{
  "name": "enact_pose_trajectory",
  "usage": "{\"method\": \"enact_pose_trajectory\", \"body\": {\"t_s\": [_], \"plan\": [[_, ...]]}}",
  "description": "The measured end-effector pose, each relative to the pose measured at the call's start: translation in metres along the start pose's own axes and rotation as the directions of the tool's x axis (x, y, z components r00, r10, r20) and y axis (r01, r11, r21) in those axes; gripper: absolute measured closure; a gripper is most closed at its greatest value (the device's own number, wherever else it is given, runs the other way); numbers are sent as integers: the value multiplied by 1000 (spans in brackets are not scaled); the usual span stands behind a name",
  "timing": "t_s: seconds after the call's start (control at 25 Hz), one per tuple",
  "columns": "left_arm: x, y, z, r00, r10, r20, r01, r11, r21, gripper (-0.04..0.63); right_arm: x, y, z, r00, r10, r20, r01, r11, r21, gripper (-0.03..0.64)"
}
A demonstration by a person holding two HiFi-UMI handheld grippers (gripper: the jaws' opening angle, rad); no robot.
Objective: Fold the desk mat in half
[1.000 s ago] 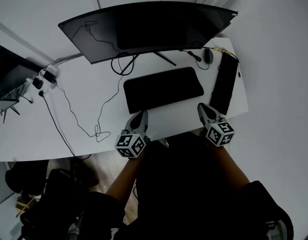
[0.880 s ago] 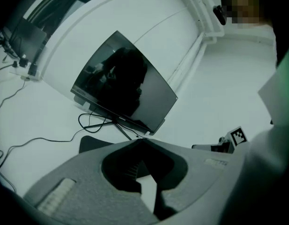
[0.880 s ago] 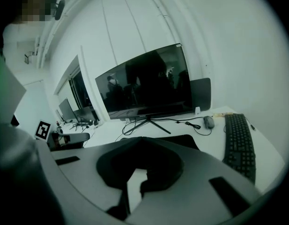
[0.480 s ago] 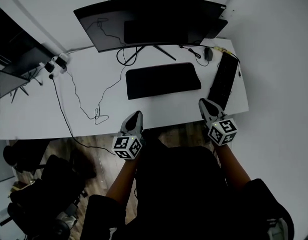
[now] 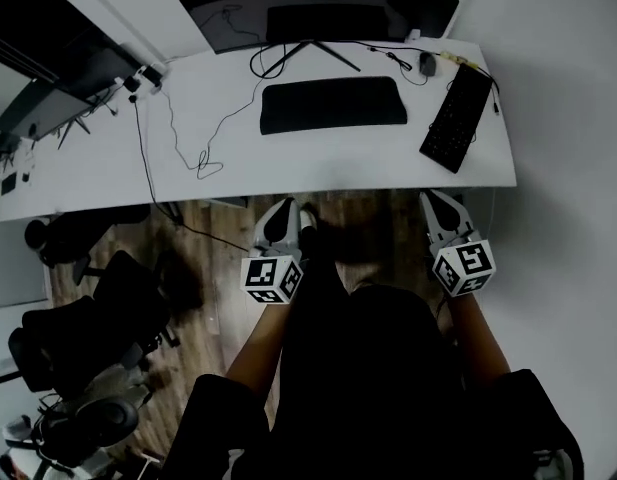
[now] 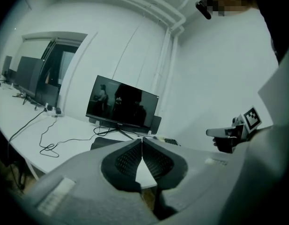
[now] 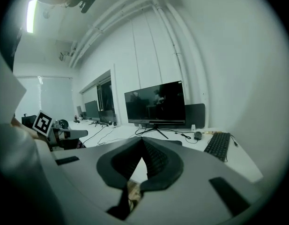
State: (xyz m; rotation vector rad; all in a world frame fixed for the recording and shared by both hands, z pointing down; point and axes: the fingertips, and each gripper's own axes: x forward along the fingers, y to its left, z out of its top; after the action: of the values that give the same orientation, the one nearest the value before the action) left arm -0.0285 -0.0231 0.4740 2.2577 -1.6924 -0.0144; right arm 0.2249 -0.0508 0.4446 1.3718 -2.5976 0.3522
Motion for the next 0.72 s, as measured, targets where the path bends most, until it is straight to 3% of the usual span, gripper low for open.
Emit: {"method": "enact_pose_trajectory", "body": {"t_s": [0.28, 0.52, 0.72], "plan": [[-89, -44, -33, 1000, 13, 7, -14, 999, 32, 572, -75, 33, -20, 994, 55, 96, -57, 998, 23, 617], [-126, -60, -18, 996, 3, 93, -12, 995, 100, 572, -108, 38, -24, 994, 31, 108, -31, 1000, 3, 617], [-142, -43, -2, 994, 14, 105, -25, 994, 105, 572, -115, 48, -28, 996, 4, 94, -2, 1000, -19, 617]]}}
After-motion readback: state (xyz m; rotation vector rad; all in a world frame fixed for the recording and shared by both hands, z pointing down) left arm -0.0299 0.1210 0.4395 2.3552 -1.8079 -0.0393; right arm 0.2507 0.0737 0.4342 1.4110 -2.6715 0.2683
